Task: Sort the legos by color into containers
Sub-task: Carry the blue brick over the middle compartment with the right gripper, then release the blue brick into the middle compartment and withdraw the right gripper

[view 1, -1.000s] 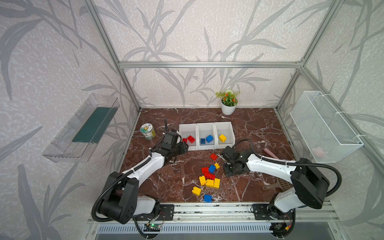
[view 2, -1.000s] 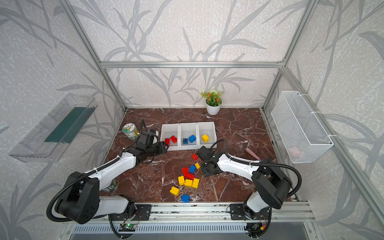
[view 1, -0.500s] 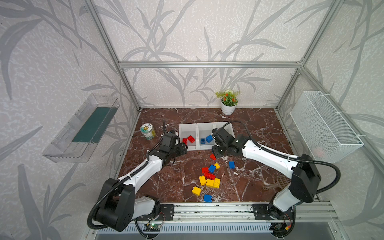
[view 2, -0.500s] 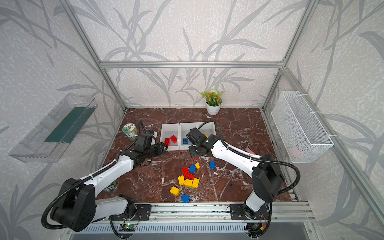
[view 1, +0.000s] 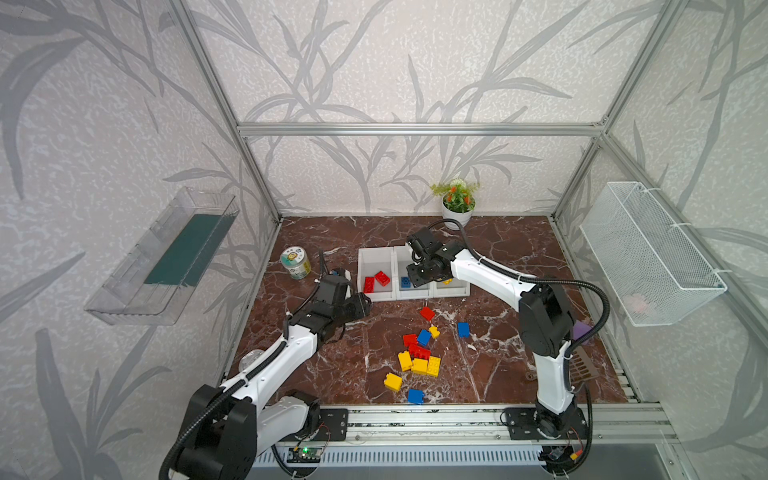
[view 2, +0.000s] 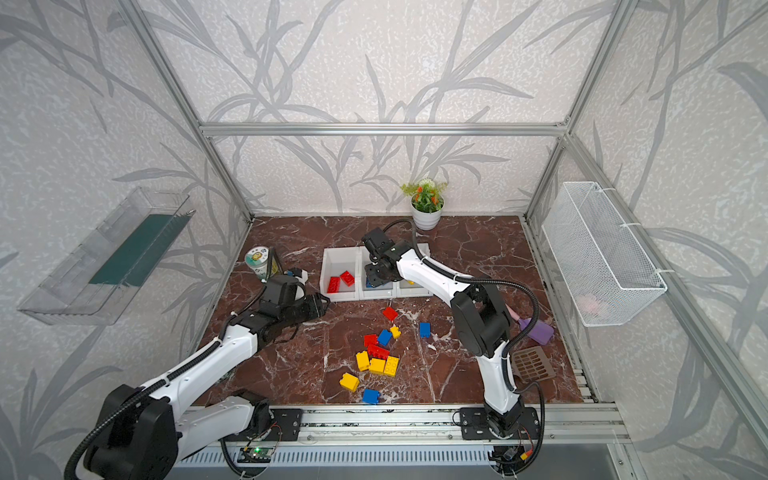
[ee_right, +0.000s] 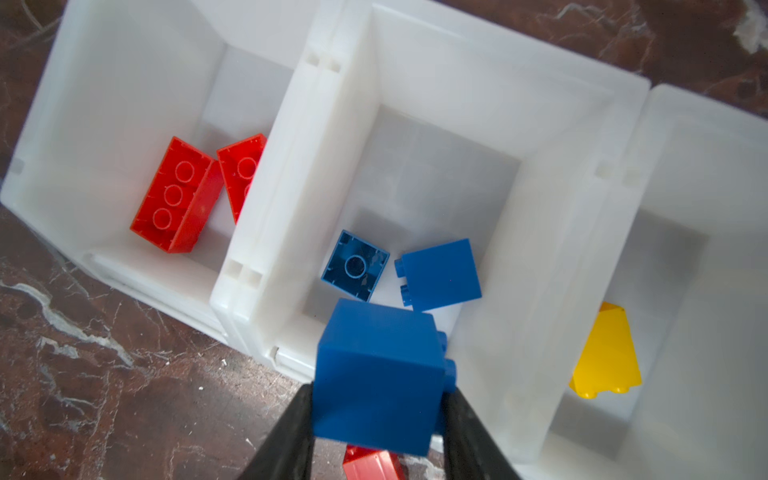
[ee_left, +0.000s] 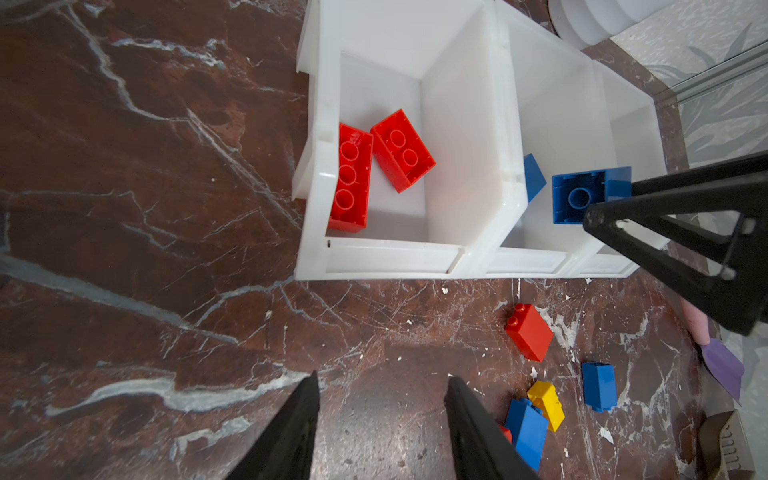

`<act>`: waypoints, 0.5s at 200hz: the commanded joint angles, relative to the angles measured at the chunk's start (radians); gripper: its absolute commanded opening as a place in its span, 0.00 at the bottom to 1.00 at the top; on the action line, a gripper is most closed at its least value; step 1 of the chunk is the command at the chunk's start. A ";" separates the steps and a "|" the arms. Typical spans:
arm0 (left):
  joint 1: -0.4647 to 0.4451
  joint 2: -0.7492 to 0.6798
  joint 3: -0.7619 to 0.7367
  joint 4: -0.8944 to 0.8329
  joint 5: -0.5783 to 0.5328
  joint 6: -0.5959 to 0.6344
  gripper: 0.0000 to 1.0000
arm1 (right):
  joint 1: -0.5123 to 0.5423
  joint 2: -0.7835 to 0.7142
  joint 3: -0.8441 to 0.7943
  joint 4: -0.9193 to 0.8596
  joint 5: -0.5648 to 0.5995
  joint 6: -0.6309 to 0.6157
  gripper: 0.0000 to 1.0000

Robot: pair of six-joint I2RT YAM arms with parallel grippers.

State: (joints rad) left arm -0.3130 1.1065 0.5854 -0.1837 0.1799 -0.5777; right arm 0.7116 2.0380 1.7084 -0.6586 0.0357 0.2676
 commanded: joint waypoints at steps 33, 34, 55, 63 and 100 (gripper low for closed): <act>0.003 -0.024 -0.024 -0.023 -0.020 -0.017 0.53 | -0.003 -0.013 0.042 -0.030 -0.016 -0.009 0.56; 0.004 -0.024 -0.024 -0.023 -0.020 -0.017 0.53 | -0.003 -0.012 0.042 -0.031 -0.016 -0.010 0.56; 0.002 -0.019 -0.022 -0.020 -0.013 -0.016 0.53 | -0.002 -0.023 0.037 -0.038 -0.011 -0.009 0.61; 0.004 -0.016 -0.022 -0.019 -0.012 -0.016 0.53 | -0.003 -0.030 0.031 -0.036 -0.007 -0.010 0.61; 0.003 -0.014 -0.021 -0.020 -0.011 -0.016 0.53 | -0.003 -0.050 0.015 -0.037 -0.009 -0.011 0.61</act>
State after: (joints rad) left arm -0.3130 1.0954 0.5716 -0.1947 0.1772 -0.5808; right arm 0.7113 2.0346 1.7214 -0.6712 0.0254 0.2611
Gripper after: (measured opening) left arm 0.530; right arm 0.614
